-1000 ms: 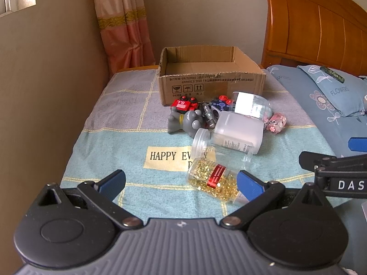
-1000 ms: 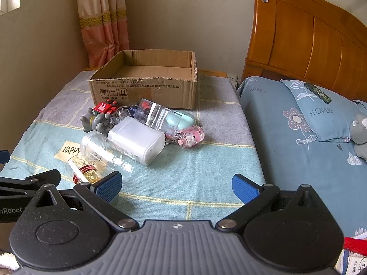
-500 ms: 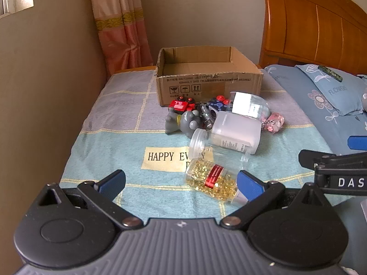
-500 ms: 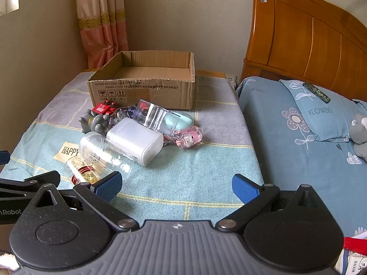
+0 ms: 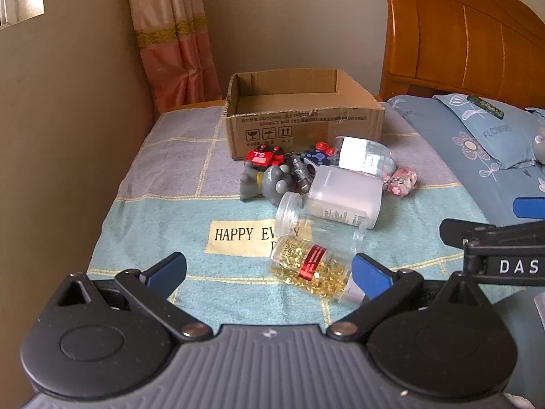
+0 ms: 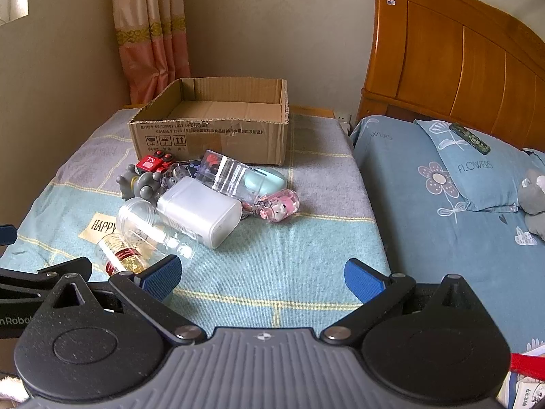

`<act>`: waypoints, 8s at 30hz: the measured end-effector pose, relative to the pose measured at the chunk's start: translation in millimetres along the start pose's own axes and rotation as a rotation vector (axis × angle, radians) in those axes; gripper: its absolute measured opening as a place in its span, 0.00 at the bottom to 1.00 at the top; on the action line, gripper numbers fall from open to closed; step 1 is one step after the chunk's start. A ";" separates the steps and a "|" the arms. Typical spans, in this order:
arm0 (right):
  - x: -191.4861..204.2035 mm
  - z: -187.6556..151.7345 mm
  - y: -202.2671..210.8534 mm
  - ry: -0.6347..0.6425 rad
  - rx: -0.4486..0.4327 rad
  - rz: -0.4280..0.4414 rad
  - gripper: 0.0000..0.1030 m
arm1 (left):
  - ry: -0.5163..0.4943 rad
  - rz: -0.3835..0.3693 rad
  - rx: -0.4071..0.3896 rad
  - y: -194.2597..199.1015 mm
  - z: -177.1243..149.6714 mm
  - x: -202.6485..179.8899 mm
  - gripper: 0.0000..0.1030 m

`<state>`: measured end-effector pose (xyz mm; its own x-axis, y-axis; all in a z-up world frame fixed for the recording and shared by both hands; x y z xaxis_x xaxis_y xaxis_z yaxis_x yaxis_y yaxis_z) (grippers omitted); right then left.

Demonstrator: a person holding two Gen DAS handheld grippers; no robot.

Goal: Organize rigid objects

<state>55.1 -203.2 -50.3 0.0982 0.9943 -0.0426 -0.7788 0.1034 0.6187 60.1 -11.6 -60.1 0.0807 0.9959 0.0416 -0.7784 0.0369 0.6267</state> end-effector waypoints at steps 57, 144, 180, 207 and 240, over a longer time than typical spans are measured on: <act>-25.8 -49.6 -103.1 0.215 0.069 0.202 1.00 | -0.106 -0.352 0.130 -88.7 -39.3 -35.2 0.93; -26.9 19.5 -121.9 0.430 0.135 0.482 0.54 | -0.196 -0.237 0.203 -91.5 -8.4 52.0 0.92; -2.7 206.7 -146.2 0.342 -0.062 0.456 0.54 | -0.240 -0.223 0.067 -187.0 233.5 18.1 0.92; -15.7 224.0 -267.7 0.176 0.040 0.326 1.00 | -0.215 -0.196 0.175 -303.6 245.1 1.8 0.92; -19.6 119.4 -145.2 0.116 0.038 0.209 1.00 | -0.136 -0.198 0.000 -149.3 167.4 18.8 0.97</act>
<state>240.2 -241.0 -45.7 -0.1360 0.9907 0.0010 -0.7506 -0.1037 0.6526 282.0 -12.3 -22.6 0.3146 0.9490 0.0226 -0.7390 0.2299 0.6332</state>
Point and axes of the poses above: each gripper's, at about its wrist camera, not at the fingertips, and y roughly against the way its jaws point, x to its left, z to its top, the point moved 9 cm from there along -y, roughly the way its jaws point, and after that the axes turned 6 degrees about -x, right-handed, at the moved point
